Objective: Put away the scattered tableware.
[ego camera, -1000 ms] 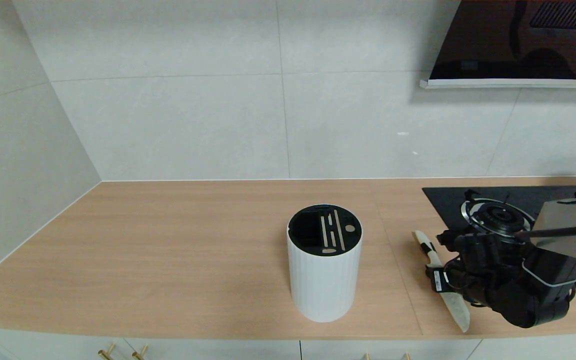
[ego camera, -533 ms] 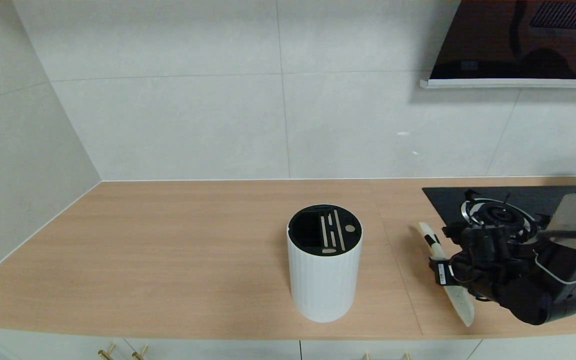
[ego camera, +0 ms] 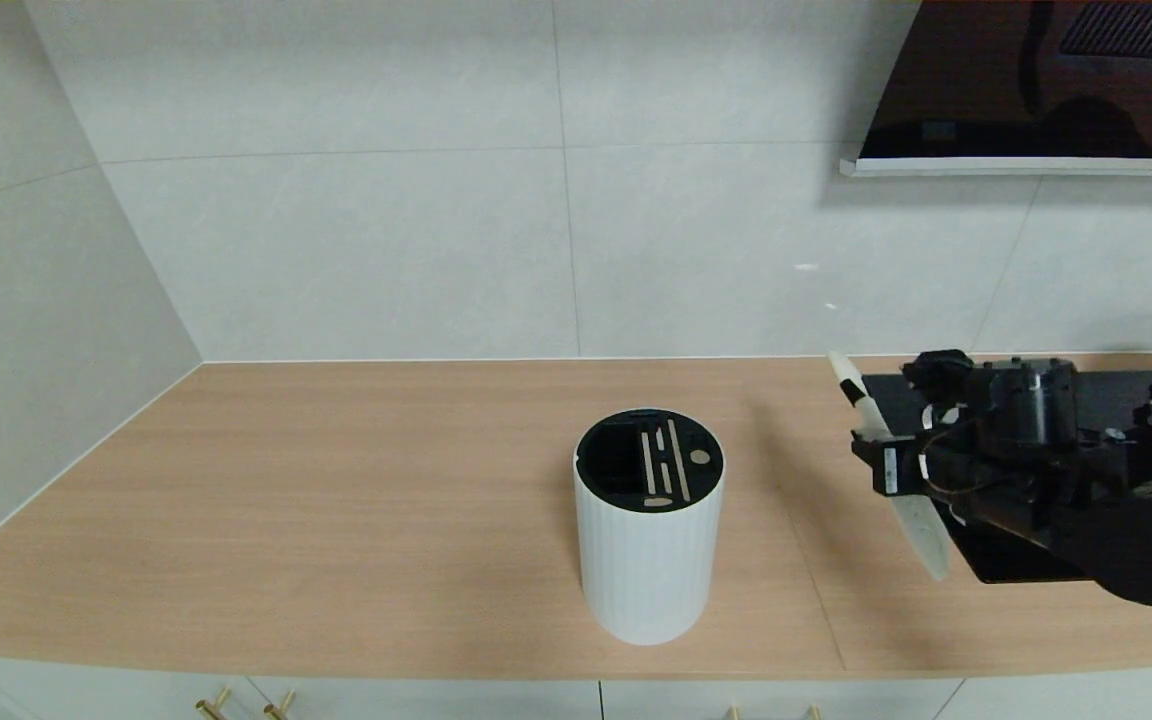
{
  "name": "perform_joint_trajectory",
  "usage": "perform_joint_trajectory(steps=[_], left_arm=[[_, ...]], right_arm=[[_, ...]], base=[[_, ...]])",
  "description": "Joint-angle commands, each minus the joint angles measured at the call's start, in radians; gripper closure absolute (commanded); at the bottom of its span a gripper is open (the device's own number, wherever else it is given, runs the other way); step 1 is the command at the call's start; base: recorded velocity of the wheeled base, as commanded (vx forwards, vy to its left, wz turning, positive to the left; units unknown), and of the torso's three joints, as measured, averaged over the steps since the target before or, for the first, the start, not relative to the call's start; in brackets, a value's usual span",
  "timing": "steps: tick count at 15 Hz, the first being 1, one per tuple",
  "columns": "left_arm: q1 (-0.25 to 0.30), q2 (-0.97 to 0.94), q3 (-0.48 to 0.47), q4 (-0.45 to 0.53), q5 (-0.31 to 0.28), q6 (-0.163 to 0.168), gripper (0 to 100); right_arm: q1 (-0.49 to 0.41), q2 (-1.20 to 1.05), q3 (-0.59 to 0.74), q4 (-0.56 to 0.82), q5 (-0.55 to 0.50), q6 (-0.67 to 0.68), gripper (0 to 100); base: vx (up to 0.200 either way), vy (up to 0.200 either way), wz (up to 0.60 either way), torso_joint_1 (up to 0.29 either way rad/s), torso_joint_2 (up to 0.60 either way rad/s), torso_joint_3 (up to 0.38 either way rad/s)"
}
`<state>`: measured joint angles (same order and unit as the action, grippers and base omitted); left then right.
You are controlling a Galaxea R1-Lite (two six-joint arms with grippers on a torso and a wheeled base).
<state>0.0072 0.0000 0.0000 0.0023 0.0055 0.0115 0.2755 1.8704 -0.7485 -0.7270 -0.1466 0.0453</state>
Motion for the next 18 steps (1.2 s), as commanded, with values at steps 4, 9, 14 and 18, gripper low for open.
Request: perform_joint_trajectory(steps=[4, 9, 14, 18], left_arm=[[-0.007, 0.014, -0.003, -0.001, -0.024, 0.056, 0], [-0.059, 0.451, -0.399, 0.024, -0.185, 0.084, 0], [-0.095, 0.887, -0.733, -0.001, -0.325, 0.065, 0], [-0.382, 1.088, -0.762, -0.166, -0.318, -0.183, 0]], right_arm=[[0.206, -0.183, -0.199, 0.13, 0.002, -0.009, 100], [0.271, -0.195, -0.226, 0.159, -0.007, -0.01, 100], [0.364, -0.304, -0.189, 0.179, -0.021, -0.007, 100], [0.438, -0.335, -0.161, 0.179, -0.031, -0.007, 100]], base=[[0.0, 0.0, 0.0, 0.0, 0.0, 0.0], [0.0, 0.0, 0.0, 0.0, 0.0, 0.0], [0.0, 0.0, 0.0, 0.0, 0.0, 0.0], [0.0, 0.0, 0.0, 0.0, 0.0, 0.0]])
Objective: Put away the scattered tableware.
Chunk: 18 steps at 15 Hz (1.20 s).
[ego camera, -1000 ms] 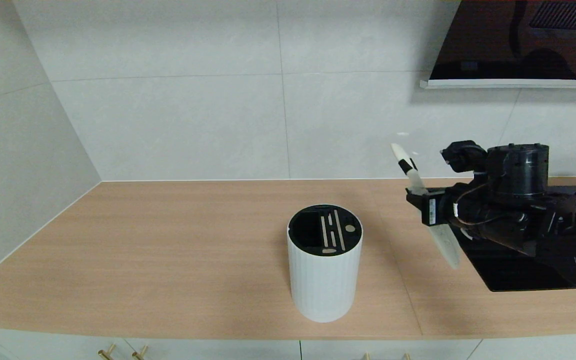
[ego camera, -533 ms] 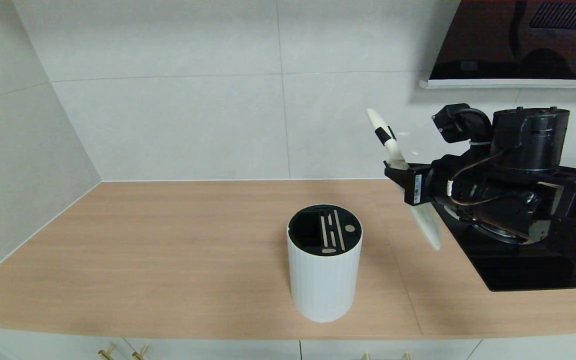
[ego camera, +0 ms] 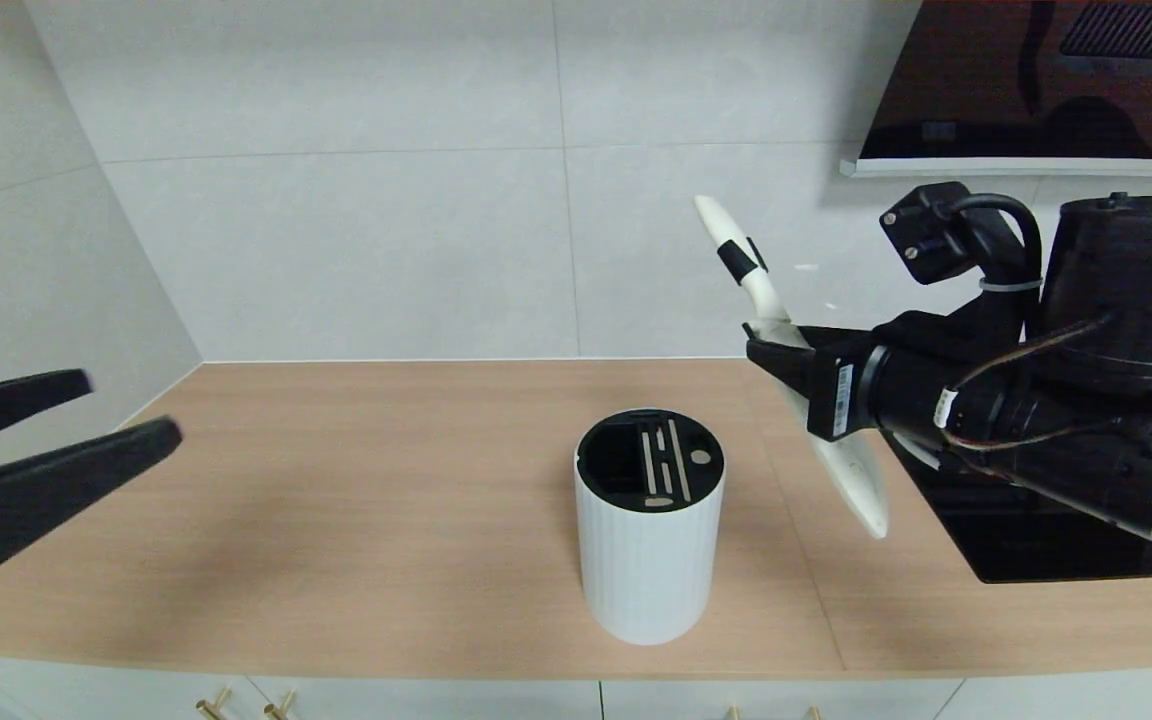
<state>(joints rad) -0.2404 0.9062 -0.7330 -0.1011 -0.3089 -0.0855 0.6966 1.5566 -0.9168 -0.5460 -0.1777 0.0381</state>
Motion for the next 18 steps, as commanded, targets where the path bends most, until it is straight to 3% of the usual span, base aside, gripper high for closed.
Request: perform_joint_trajectory(steps=[1, 4, 7, 8, 9, 12, 14, 15, 17, 18], left_arm=[[-0.181, 0.226, -0.014, -0.109, -0.006, -0.145, 0], [-0.227, 0.336, 0.006, -0.267, -0.006, -0.26, 0], [-0.286, 0.508, -0.002, -0.678, -0.002, -0.497, 0], [-0.286, 0.533, 0.007, -0.726, -0.002, -0.522, 0], [-0.287, 0.635, 0.053, -0.862, -0.001, -0.546, 0], [-0.33, 0.767, 0.115, -1.085, 0.001, -0.536, 0], [-0.381, 0.798, 0.122, -1.122, 0.002, -0.55, 0], [-0.396, 0.801, 0.121, -1.123, 0.002, -0.586, 0], [-0.401, 0.801, 0.103, -1.123, 0.002, -0.695, 0], [-0.401, 0.801, 0.098, -1.123, 0.002, -0.715, 0]], right_arm=[[0.031, -0.02, 0.01, -0.002, -0.002, 0.0, 100], [0.07, -0.024, 0.019, -0.002, -0.006, 0.0, 100], [0.112, 0.002, 0.009, -0.009, -0.026, 0.003, 100], [0.11, 0.01, 0.009, -0.012, -0.028, 0.005, 100], [0.119, 0.025, 0.01, -0.014, -0.029, 0.011, 100], [0.176, 0.04, 0.003, -0.014, -0.051, 0.037, 100], [0.19, 0.06, 0.003, -0.015, -0.077, 0.037, 100], [0.213, 0.069, 0.003, -0.019, -0.091, 0.039, 100], [0.238, 0.085, 0.007, -0.043, -0.114, 0.039, 100], [0.245, 0.086, 0.009, -0.051, -0.121, 0.037, 100]], base=[[0.0, 0.0, 0.0, 0.0, 0.0, 0.0], [0.0, 0.0, 0.0, 0.0, 0.0, 0.0], [0.0, 0.0, 0.0, 0.0, 0.0, 0.0], [0.0, 0.0, 0.0, 0.0, 0.0, 0.0], [0.0, 0.0, 0.0, 0.0, 0.0, 0.0], [0.0, 0.0, 0.0, 0.0, 0.0, 0.0], [0.0, 0.0, 0.0, 0.0, 0.0, 0.0], [0.0, 0.0, 0.0, 0.0, 0.0, 0.0], [0.0, 0.0, 0.0, 0.0, 0.0, 0.0], [0.0, 0.0, 0.0, 0.0, 0.0, 0.0]])
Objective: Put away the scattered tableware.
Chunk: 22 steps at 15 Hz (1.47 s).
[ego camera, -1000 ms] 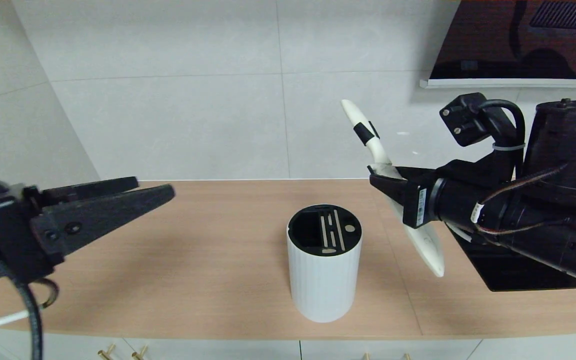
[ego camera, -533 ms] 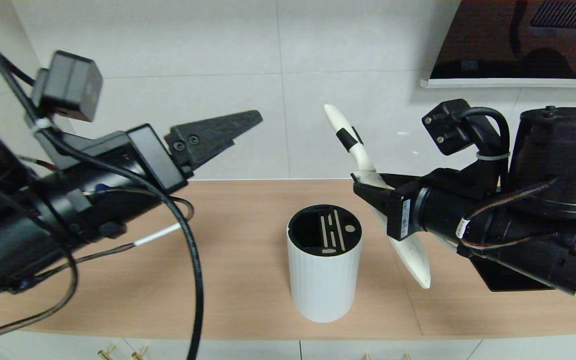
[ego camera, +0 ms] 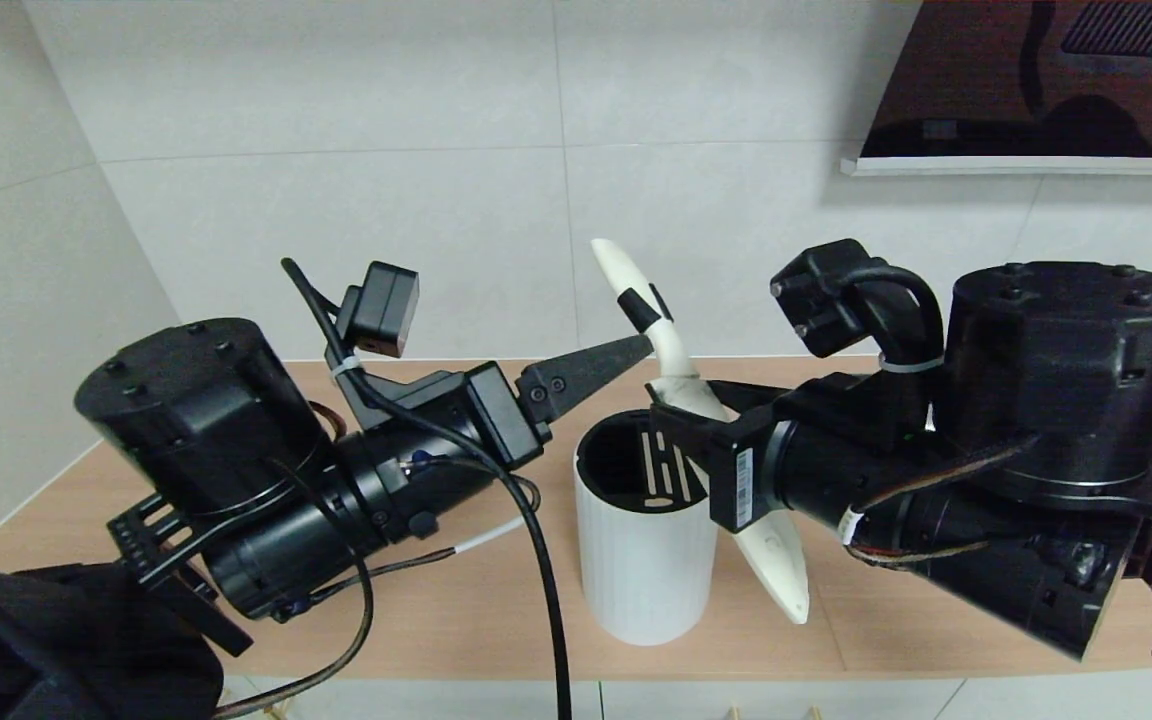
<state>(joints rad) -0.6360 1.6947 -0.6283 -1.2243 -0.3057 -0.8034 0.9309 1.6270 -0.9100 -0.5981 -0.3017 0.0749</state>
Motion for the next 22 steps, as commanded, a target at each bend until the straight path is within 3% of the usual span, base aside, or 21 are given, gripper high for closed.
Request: perform_joint_trajectory(steps=[1, 5, 18, 19, 22], left_arm=[[-0.005, 0.014, -0.016, 0.0, 0.0, -0.02, 0], [-0.004, 0.026, -0.044, -0.001, 0.068, -0.017, 0], [-0.005, 0.043, -0.042, -0.001, 0.068, -0.016, 0], [-0.005, 0.048, -0.042, -0.001, 0.068, -0.016, 100], [-0.005, 0.049, -0.041, -0.001, 0.068, -0.016, 100]], right_arm=[[0.025, 0.02, 0.006, -0.008, -0.011, -0.003, 100], [0.074, 0.014, 0.033, -0.009, -0.019, -0.007, 100], [0.117, 0.02, 0.046, -0.009, -0.017, -0.003, 100], [0.121, 0.02, 0.046, -0.009, -0.017, -0.003, 100], [0.121, 0.017, 0.049, -0.009, -0.017, -0.003, 100]], base=[[0.0, 0.0, 0.0, 0.0, 0.0, 0.0], [0.0, 0.0, 0.0, 0.0, 0.0, 0.0], [0.0, 0.0, 0.0, 0.0, 0.0, 0.0], [0.0, 0.0, 0.0, 0.0, 0.0, 0.0], [0.0, 0.0, 0.0, 0.0, 0.0, 0.0]])
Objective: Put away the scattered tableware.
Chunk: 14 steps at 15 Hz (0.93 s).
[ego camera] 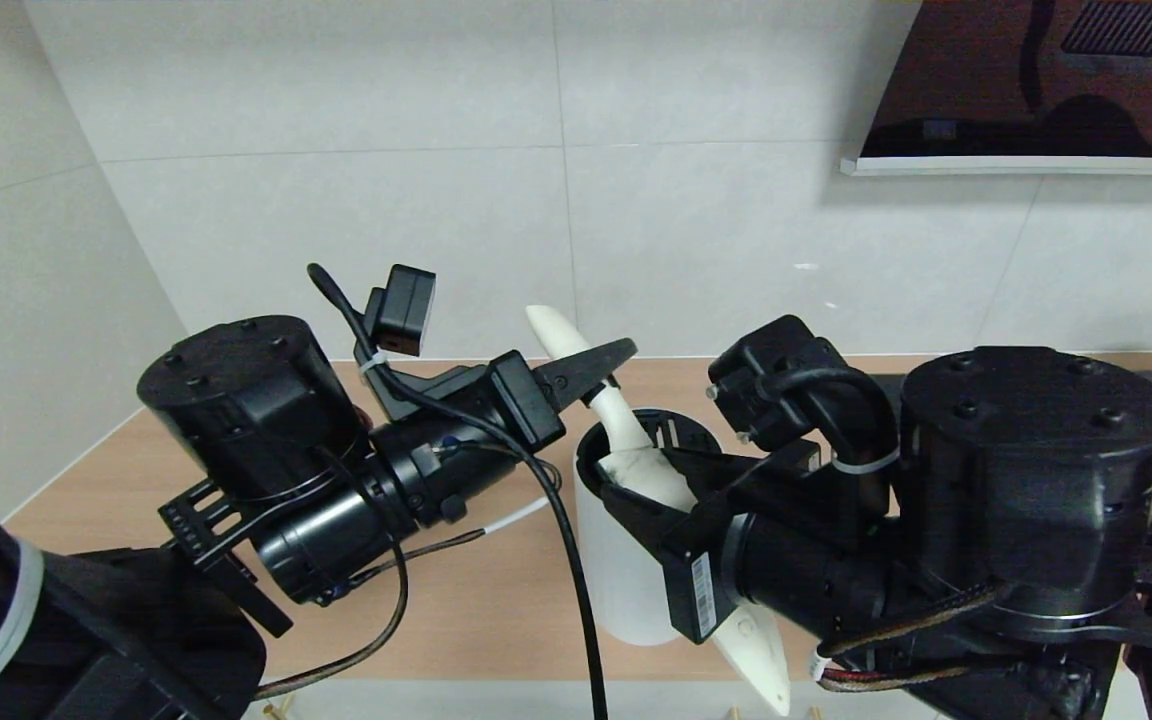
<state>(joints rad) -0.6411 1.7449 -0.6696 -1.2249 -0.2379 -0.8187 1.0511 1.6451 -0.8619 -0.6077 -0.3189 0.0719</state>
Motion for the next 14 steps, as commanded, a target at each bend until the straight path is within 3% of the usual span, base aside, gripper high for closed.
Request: perform_joint_trajectory(steps=[1, 11, 12, 14], left_arm=[[0.0, -0.001, 0.002, -0.001, -0.001, 0.0, 100], [-0.002, -0.015, 0.005, -0.001, -0.001, 0.0, 100], [-0.002, -0.013, 0.004, 0.001, 0.0, 0.0, 100], [-0.002, -0.016, 0.001, 0.001, 0.0, 0.001, 100]], right_arm=[[0.001, -0.002, 0.001, 0.0, 0.0, 0.0, 100], [-0.009, -0.002, 0.004, -0.043, -0.002, 0.002, 100], [-0.009, -0.001, 0.004, -0.041, -0.002, 0.002, 0], [-0.009, -0.002, 0.011, -0.043, 0.0, 0.002, 0]], base=[[0.0, 0.0, 0.0, 0.0, 0.0, 0.0], [0.0, 0.0, 0.0, 0.0, 0.0, 0.0], [0.0, 0.0, 0.0, 0.0, 0.0, 0.0], [0.0, 0.0, 0.0, 0.0, 0.0, 0.0]])
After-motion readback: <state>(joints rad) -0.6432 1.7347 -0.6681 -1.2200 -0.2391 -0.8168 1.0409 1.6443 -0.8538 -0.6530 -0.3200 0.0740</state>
